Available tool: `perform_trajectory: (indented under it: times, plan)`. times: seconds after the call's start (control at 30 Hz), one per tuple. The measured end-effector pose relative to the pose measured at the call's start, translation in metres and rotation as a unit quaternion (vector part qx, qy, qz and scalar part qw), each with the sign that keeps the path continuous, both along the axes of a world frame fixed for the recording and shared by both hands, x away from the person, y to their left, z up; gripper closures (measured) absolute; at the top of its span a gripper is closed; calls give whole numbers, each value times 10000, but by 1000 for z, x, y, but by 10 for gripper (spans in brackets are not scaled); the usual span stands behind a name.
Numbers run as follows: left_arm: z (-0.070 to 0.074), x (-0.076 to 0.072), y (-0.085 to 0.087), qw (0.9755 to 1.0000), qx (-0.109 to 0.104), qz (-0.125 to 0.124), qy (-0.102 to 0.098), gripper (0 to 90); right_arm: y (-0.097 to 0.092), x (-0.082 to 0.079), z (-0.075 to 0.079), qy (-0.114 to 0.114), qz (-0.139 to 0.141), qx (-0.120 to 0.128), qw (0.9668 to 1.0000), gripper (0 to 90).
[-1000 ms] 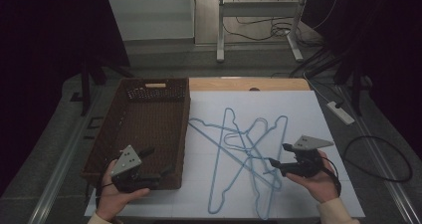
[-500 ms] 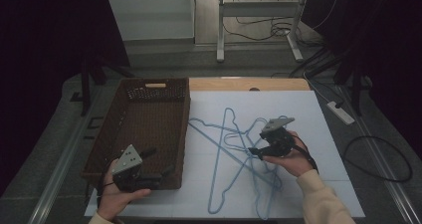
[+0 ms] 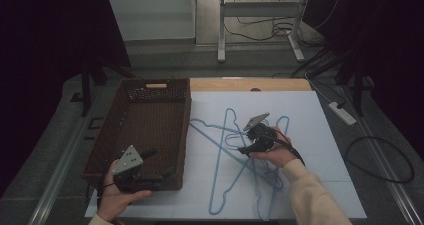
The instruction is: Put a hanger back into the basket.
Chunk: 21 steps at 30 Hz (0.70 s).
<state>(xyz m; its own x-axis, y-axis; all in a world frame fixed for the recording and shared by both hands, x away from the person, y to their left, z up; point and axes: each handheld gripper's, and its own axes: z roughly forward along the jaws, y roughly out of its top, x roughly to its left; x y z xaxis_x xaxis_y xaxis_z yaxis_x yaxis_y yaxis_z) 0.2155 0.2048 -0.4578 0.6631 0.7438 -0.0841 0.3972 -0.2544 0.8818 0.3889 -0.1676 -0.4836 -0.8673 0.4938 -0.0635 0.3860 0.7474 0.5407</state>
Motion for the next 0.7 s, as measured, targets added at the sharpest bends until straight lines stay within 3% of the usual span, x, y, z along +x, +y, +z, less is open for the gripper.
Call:
perform_trajectory:
  times: [0.27,0.7]
  plan:
    - [0,0,-1,10000,39,-8,22,164,10,7,-11,98,162,-334,9993,447]
    - [0,0,-2,10000,86,-19,3,161,18,11,-20,39,768,-629,9951,776]
